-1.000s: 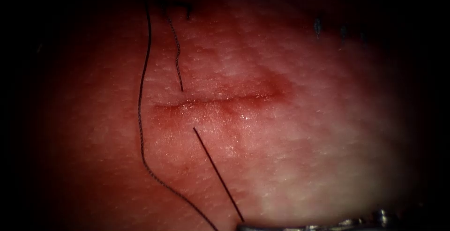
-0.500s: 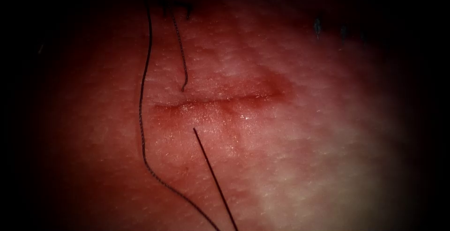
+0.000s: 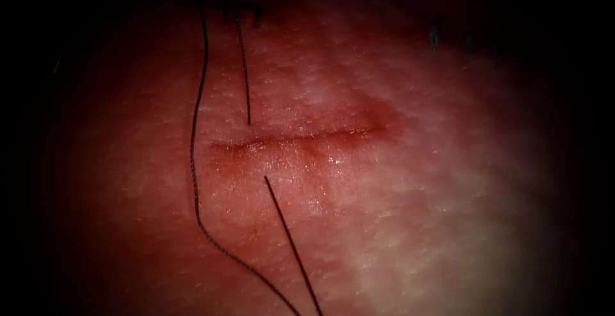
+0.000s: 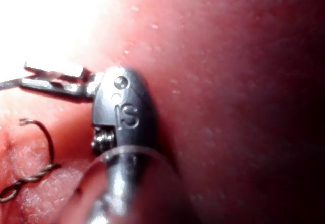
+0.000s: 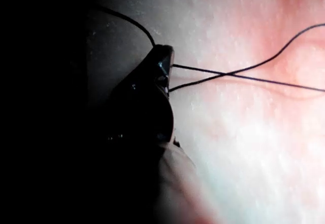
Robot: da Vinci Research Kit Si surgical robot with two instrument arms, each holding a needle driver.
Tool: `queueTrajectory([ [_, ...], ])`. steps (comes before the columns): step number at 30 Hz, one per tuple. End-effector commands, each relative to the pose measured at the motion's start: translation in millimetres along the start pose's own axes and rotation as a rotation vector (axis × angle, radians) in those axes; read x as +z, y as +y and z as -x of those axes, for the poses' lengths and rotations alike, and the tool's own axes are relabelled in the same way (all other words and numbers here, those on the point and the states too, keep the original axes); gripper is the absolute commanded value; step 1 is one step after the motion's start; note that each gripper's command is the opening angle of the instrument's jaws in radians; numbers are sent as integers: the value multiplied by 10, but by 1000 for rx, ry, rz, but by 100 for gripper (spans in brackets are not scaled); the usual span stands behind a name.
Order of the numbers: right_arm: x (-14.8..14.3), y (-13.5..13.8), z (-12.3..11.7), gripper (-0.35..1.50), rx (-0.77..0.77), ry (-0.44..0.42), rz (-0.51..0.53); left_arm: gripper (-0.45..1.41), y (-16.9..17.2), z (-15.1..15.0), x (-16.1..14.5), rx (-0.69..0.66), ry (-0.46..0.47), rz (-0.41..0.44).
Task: Wound Closure
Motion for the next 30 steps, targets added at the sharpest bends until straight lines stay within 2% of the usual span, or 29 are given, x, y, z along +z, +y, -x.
queueTrajectory([
  [1, 8, -9, 0, -35, 3, 2, -4, -45, -8, -8, -3, -3, 2, -1],
  [8, 10, -17, -2, -35, 7, -12, -45, -45, -8, -8, -4, -3, 2, -1],
  [11, 8, -31, -6, -35, 11, -18, -65, -45, -8, -8, -4, -3, 2, 0],
  [15, 10, -30, -6, -35, 18, -16, -62, -45, -8, -9, -4, -2, 1, -3],
  [17, 15, -20, -1, 71, 25, -6, -46, -45, -9, -9, -3, -2, 0, -5],
  [18, 17, -16, 1, 96, 27, -3, -40, -45, -10, -9, -3, -2, 0, -5],
  [19, 19, -12, 4, 108, 36, -2, -36, -45, -10, -9, -3, -2, 0, -4],
  [21, 22, 1, 13, 111, 44, 3, -19, -45, -10, -9, -3, -2, 0, -4],
  [23, 24, 23, 26, 103, 61, -27, 25, -45, -10, -9, -3, -2, 0, -4],
  [24, 24, 23, 26, 103, 61, -27, 25, -45, -10, -9, -3, -2, 0, -4],
  [25, 26, 47, 42, 103, 80, -98, 73, -45, -10, -9, -3, -2, 0, -4],
  [26, 28, 60, 50, 101, 83, -140, 93, -45, -10, -9, -3, -2, -1, -7],
  [27, 28, 60, 50, 101, 83, -140, 93, -45, -10, -9, -3, -2, -1, -7],
  [28, 33, 93, 70, 100, 69, -234, 152, -45, -10, -9, -3, -2, -1, -7],
  [30, 41, 123, 89, 101, 48, -293, 195, -45, -10, -9, -3, -1, -1, -7],
])
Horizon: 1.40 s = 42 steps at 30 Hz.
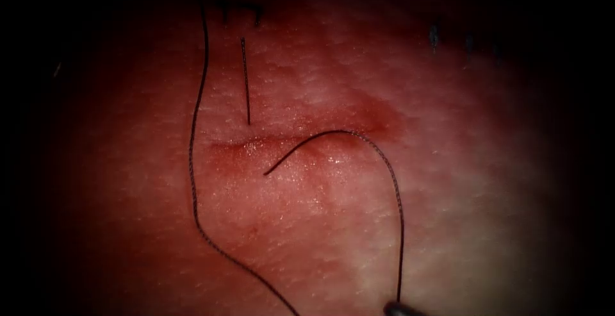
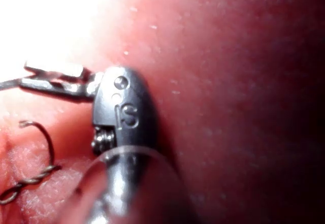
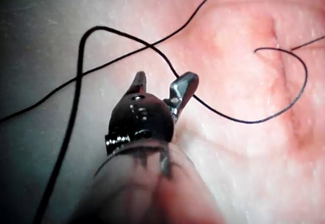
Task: Wound Closure
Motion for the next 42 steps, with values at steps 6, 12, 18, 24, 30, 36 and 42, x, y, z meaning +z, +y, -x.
queueTrajectory([
  [6, 73, 66, 22, 118, 36, 5, 67, -45, -7, -9, -4, -3, 2, -1],
  [12, 78, 77, 17, 125, 48, 24, 18, -45, -5, -8, -6, -3, 1, -4],
  [18, 37, 91, 6, 116, 204, 188, -163, -45, -5, -9, -5, -3, 0, -7],
  [24, -26, 136, 28, 121, 226, 283, -233, -45, -6, -10, -5, -2, 3, -7],
  [30, -85, 144, 76, 115, 257, 73, -276, -45, -6, -12, -5, 0, 10, -9],
  [36, -116, 164, 112, 111, 195, -78, -238, -45, -7, -14, -3, 3, 15, -8],
  [42, -93, 160, 126, 111, 65, -225, -243, -45, -8, -17, -2, 5, 16, -11],
])
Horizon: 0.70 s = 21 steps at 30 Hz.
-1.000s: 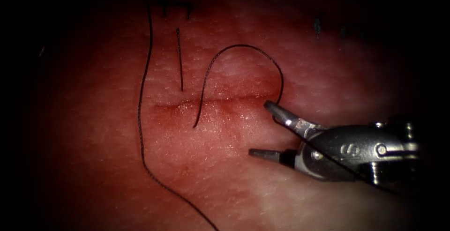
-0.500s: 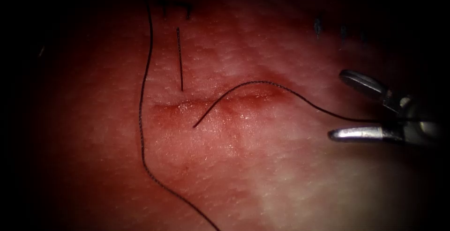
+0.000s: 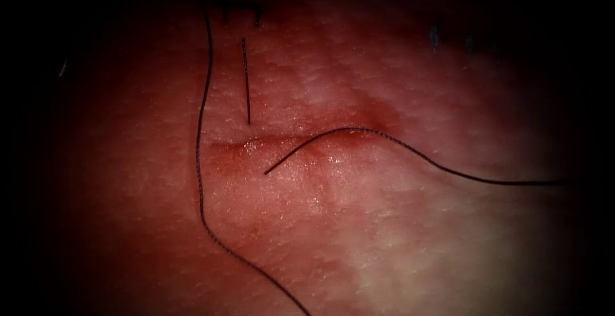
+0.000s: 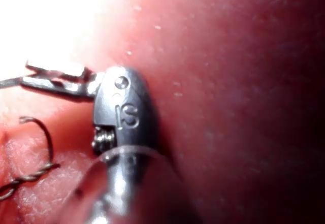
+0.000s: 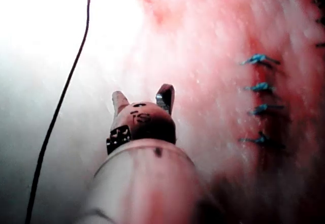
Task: Wound Closure
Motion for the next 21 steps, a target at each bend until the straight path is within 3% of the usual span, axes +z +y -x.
queueTrajectory([
  [1, 26, 0, -5, 110, -25, -11, 17, -45, -7, -9, -3, -3, 1, -1],
  [4, 61, 9, -13, 108, -27, -36, 80, -45, -7, -9, -3, -2, 1, -1],
  [7, 88, 24, -22, 81, 33, 108, 96, -45, -7, -9, -3, -2, 0, -4],
  [9, 108, 37, -29, 76, 136, 205, 99, -45, -7, -9, -3, -2, 0, -4],
  [12, 138, 53, -41, 76, 237, 279, 99, -45, -7, -9, -4, -3, -4, -19],
  [14, 161, 63, -50, 74, 304, 314, 88, -45, -5, -9, -4, -4, -24, -98],
  [16, 180, 69, -56, 52, 399, 347, 50, -45, -2, -9, -5, -10, -67, -171],
  [20, 223, 74, -65, 47, 604, 451, -19, -45, -2, -10, -5, -20, -66, -167],
  [21, 237, 74, -69, 56, 629, 466, -34, -45, -2, -10, -5, -21, -66, -165],
])
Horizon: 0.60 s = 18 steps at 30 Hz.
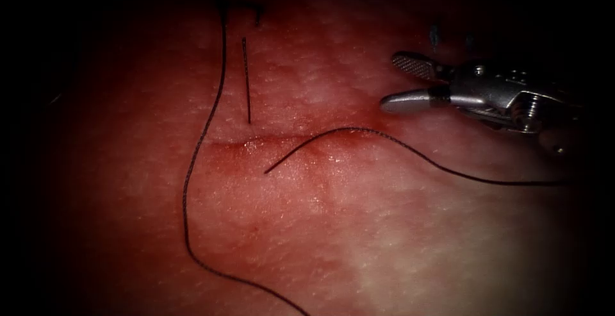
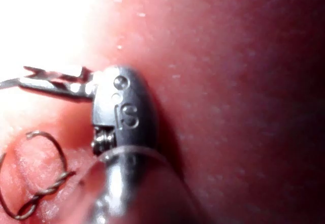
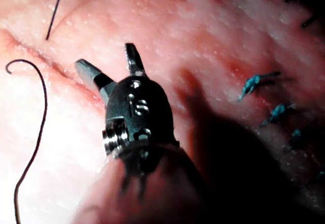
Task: Wound Closure
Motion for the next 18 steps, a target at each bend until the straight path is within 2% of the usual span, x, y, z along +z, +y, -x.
queueTrajectory([
  [1, 33, -6, 7, 56, 39, 9, -23, -45, -8, -8, -2, -4, 2, 4],
  [2, 54, -10, 11, 49, 89, 14, -65, -45, -9, -8, -2, -4, 6, 19],
  [8, 99, -11, 17, 49, 199, 12, -148, -45, -11, -8, -1, -2, 16, 69],
  [18, 142, -10, 8, 57, 271, 8, -189, -45, -11, -8, -2, -1, 28, 91],
])
